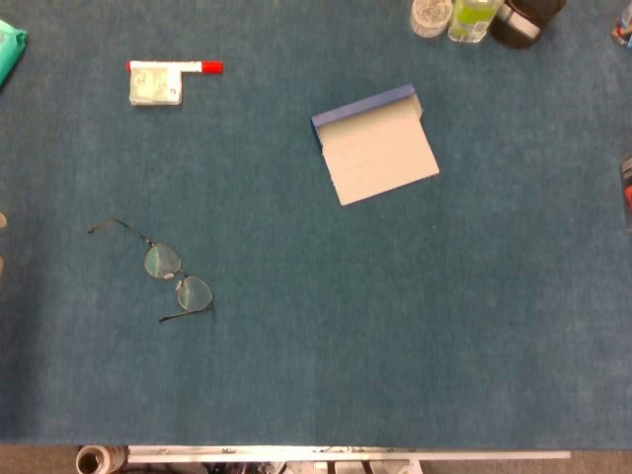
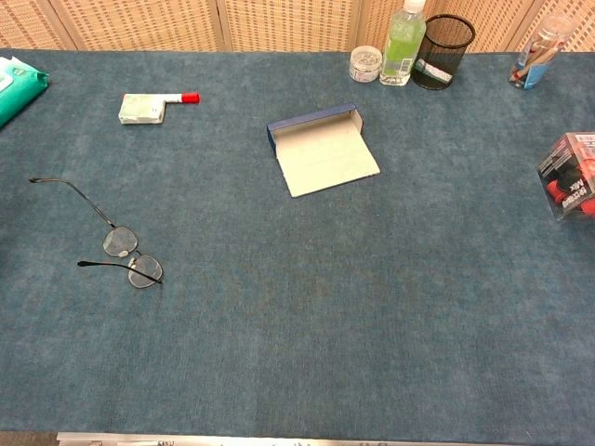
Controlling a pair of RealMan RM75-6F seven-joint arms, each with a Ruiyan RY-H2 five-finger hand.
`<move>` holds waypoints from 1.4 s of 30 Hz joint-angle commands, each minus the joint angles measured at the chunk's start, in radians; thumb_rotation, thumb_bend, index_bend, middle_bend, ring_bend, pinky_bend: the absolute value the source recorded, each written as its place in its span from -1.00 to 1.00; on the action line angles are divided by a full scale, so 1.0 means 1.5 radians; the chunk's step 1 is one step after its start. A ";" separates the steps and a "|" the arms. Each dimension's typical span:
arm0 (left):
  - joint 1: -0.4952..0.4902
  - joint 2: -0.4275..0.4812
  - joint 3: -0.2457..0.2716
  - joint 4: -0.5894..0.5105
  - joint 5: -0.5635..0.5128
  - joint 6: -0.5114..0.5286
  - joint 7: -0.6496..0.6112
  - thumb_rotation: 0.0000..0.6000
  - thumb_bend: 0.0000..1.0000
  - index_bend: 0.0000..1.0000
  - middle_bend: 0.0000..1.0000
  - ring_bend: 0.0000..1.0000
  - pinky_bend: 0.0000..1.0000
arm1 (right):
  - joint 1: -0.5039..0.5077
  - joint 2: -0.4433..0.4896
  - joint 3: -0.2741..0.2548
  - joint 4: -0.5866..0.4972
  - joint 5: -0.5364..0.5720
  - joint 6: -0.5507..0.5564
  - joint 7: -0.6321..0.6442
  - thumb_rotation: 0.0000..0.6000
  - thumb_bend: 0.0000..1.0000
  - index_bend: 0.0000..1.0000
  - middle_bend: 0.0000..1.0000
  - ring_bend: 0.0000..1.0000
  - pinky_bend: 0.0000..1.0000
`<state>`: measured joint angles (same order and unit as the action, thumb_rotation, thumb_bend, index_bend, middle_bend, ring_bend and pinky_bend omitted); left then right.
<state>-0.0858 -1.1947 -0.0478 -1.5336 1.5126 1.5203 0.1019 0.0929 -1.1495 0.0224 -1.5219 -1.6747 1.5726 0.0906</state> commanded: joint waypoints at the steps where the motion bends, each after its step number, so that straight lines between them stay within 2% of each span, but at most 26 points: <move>1: 0.001 -0.001 -0.001 0.001 -0.006 -0.002 0.002 1.00 -0.61 -0.11 -0.39 -0.62 -0.33 | 0.001 -0.001 0.000 0.000 -0.002 0.001 -0.001 1.00 -0.32 0.15 -0.08 -0.49 -0.34; 10: 0.002 -0.004 -0.002 0.006 -0.002 0.005 -0.005 1.00 -0.61 -0.11 -0.39 -0.62 -0.33 | 0.007 0.006 0.004 0.001 0.007 -0.007 0.025 1.00 -0.32 0.15 -0.08 -0.49 -0.34; 18: -0.004 -0.023 -0.002 0.019 0.016 0.013 -0.010 1.00 -0.61 -0.14 -0.40 -0.62 -0.31 | 0.000 0.012 0.009 0.000 0.002 0.020 0.044 1.00 -0.32 0.15 -0.08 -0.49 -0.34; 29: -0.050 -0.030 -0.018 0.022 0.059 -0.001 -0.030 1.00 -0.61 -0.33 -0.43 -0.62 -0.30 | -0.002 0.017 0.016 0.007 0.011 0.029 0.071 1.00 -0.32 0.15 -0.08 -0.49 -0.34; 36: -0.098 -0.063 -0.035 0.072 0.075 -0.028 -0.082 1.00 -0.66 -0.43 -0.48 -0.68 -0.37 | -0.004 0.020 0.017 0.008 0.013 0.032 0.079 1.00 -0.32 0.15 -0.08 -0.49 -0.34; 42: -0.136 -0.114 -0.037 0.159 0.090 -0.041 -0.169 1.00 -0.74 -0.48 -0.55 -0.72 -0.45 | -0.004 0.022 0.016 0.008 0.014 0.031 0.085 1.00 -0.32 0.15 -0.08 -0.49 -0.34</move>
<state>-0.2642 -1.3311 -0.1012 -1.3465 1.6353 1.4686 -0.1048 0.0861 -1.1170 0.0470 -1.5104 -1.6543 1.6192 0.2172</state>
